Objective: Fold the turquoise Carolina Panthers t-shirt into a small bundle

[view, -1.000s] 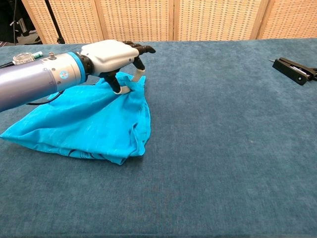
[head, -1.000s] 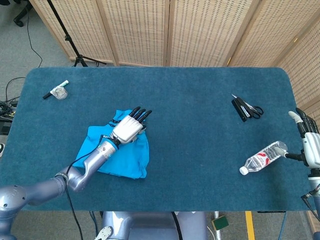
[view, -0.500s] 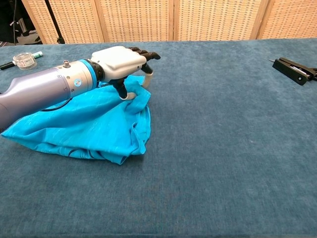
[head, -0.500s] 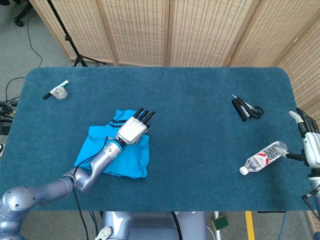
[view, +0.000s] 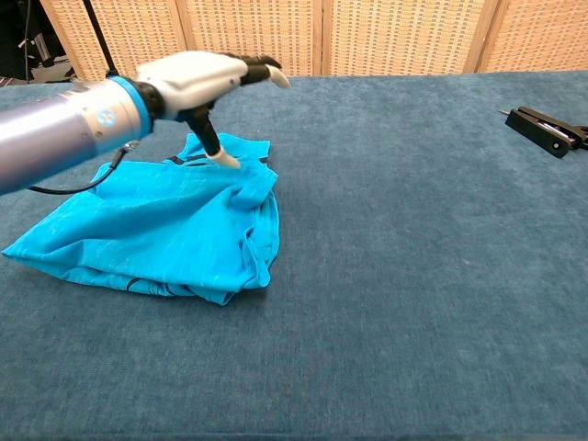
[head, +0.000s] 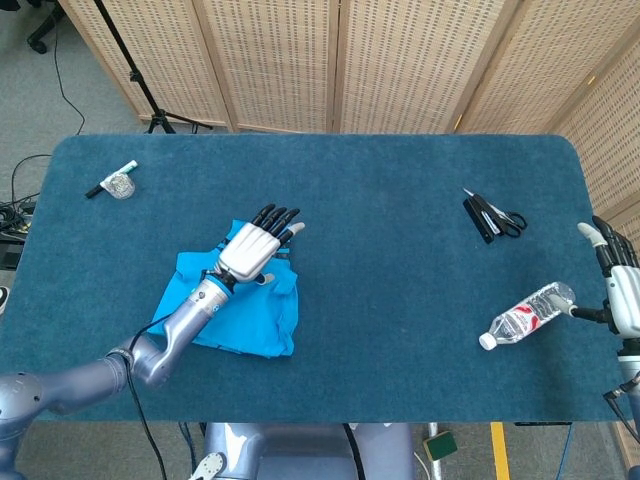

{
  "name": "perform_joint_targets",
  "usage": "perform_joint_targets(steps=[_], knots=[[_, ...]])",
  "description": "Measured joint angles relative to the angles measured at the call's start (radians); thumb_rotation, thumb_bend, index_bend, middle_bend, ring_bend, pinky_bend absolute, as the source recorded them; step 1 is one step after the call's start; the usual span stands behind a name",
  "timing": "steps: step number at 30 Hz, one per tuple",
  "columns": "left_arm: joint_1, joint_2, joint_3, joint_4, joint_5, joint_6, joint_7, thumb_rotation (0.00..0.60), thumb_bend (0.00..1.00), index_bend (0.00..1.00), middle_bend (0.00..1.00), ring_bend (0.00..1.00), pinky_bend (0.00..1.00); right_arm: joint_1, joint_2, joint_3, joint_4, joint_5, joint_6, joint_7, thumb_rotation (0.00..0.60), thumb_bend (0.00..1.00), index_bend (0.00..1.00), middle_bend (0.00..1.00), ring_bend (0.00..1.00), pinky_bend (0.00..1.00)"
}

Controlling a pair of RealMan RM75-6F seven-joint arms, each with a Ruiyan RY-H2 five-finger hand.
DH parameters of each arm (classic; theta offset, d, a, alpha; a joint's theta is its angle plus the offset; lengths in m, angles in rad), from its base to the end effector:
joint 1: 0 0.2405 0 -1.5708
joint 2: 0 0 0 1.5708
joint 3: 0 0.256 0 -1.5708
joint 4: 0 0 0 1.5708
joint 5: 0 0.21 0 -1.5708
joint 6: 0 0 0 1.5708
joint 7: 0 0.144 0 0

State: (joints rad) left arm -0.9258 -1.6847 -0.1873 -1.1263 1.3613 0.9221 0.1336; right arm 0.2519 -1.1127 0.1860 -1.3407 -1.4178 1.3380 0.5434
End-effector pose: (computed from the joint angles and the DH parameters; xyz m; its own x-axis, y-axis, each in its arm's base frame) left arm -0.0997 0.3958 -0.0365 0.5263 0.0828 0.8463 0.7152 -0.5814 -0.3879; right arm -0.3306 -0.2699 0.2060 0.0953 0.0849 0.9918 -0.9930 -0.0611 0.1006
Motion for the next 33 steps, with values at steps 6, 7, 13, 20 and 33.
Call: perform_joint_targets(steps=[6,7,13,20,33], knots=[[0.081,0.118,0.016,-0.097,0.013,0.076,-0.079,0.600,0.00,0.00,0.00,0.00,0.00,-0.003,0.003,-0.003,-0.009,-0.011,0.013,-0.003,0.600,0.00,0.00,0.00,0.00,0.00],[0.096,0.137,0.021,-0.109,0.015,0.088,-0.089,0.600,0.00,0.00,0.00,0.00,0.00,-0.004,0.004,-0.004,-0.011,-0.013,0.015,-0.005,0.600,0.00,0.00,0.00,0.00,0.00],[0.219,0.275,0.063,-0.171,0.029,0.186,-0.186,0.600,0.00,0.00,0.00,0.00,0.00,-0.008,0.007,-0.008,-0.024,-0.024,0.028,-0.018,0.600,0.00,0.00,0.00,0.00,0.00],[0.402,0.394,0.117,-0.205,0.028,0.340,-0.305,0.600,0.00,0.00,0.00,0.00,0.00,-0.014,0.007,-0.012,-0.037,-0.039,0.053,-0.040,0.600,0.00,0.00,0.00,0.00,0.00],[0.645,0.507,0.116,-0.295,-0.057,0.561,-0.287,0.600,0.00,0.00,0.00,0.00,0.00,-0.036,-0.018,-0.001,-0.054,-0.038,0.138,-0.205,0.600,0.00,0.00,0.00,0.00,0.00]])
